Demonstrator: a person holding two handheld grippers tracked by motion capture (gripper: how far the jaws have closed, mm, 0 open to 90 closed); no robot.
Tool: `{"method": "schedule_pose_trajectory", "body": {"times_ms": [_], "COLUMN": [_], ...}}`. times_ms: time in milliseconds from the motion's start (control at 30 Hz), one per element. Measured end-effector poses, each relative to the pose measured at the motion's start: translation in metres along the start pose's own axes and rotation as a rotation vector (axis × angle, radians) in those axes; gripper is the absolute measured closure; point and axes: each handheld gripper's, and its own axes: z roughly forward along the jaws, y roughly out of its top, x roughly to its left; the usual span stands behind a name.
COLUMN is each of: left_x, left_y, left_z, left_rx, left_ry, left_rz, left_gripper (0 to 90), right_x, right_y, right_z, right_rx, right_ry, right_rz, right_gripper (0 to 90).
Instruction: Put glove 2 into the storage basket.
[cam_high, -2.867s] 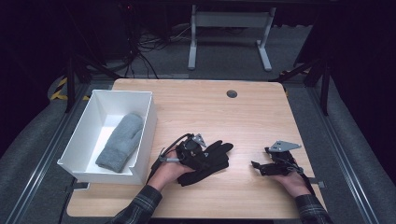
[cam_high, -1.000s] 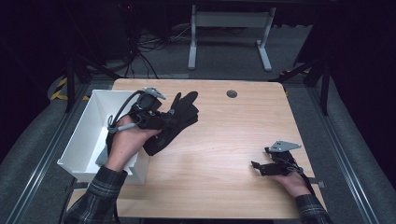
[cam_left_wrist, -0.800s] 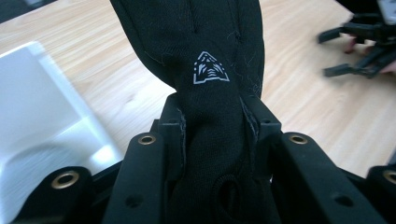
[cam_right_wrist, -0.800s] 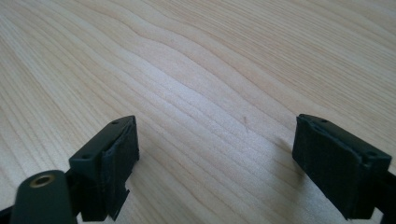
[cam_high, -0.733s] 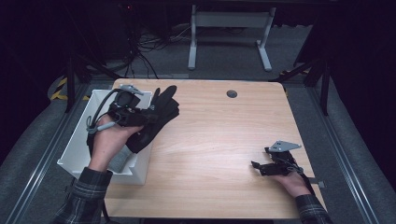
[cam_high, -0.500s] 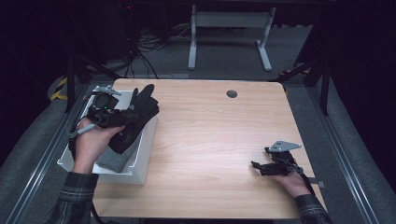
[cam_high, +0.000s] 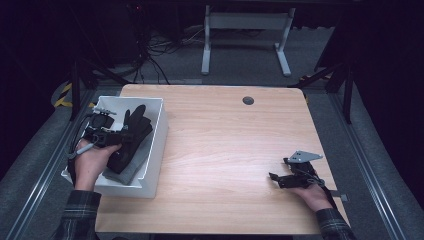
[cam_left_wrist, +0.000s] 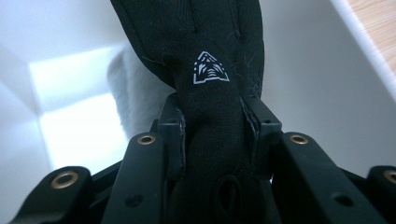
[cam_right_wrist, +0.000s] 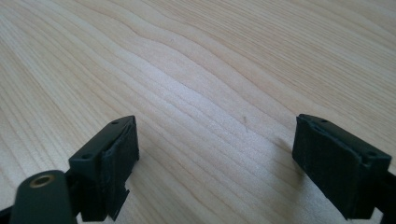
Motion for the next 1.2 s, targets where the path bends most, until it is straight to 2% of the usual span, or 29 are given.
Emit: {"method": "schedule_pose_trajectory", "body": {"times_ms": [33,67,200,300,433,500,567,700,867,933,1033,1200], "left_x": [0.000,0.003,0.007,0.008,0.010,0.010,0.009,0.007,-0.005,-0.014,-0.025,-0.051], "left_y": [0.000,-0.003,-0.008,-0.009,-0.008,-0.007,-0.006,-0.004,0.005,0.010,0.016,0.026], "left_z": [0.000,0.009,0.020,0.023,0.023,0.021,0.018,0.011,-0.004,-0.010,-0.015,-0.017], "left_rx": [0.000,0.026,0.057,0.048,0.039,0.037,0.007,-0.009,-0.050,-0.066,-0.093,-0.122], "left_ry": [0.000,0.003,0.021,0.061,0.094,0.099,0.103,0.095,0.063,0.049,0.021,-0.047], "left_rz": [0.000,-0.005,-0.012,-0.021,-0.023,-0.015,-0.017,-0.010,0.029,0.058,0.079,0.134], "left_gripper": [65.9,65.5,62.9,53.5,34.1,28.8,25.6,22.6,22.3,22.1,21.9,21.7], "right_x": [0.000,0.000,0.000,0.000,0.000,0.000,0.000,0.000,0.000,0.000,0.000,0.000], "right_y": [0.000,0.000,0.000,0.000,0.000,0.000,0.000,0.000,0.000,0.000,0.000,0.000], "right_z": [0.000,0.000,0.000,0.000,0.000,0.000,0.000,0.000,0.000,0.000,0.000,0.000], "right_rx": [0.000,0.000,0.000,0.000,0.000,0.000,0.000,0.000,0.000,0.000,0.000,0.001], "right_ry": [0.000,0.000,0.000,0.000,0.000,0.000,0.000,0.000,0.000,0.000,0.000,0.000], "right_rz": [0.000,0.000,0.000,0.000,0.000,0.000,0.000,0.000,0.000,0.000,0.000,-0.001], "right_gripper": [14.9,14.9,14.9,14.9,14.9,14.9,14.9,14.9,14.9,14.9,14.9,14.9]}}
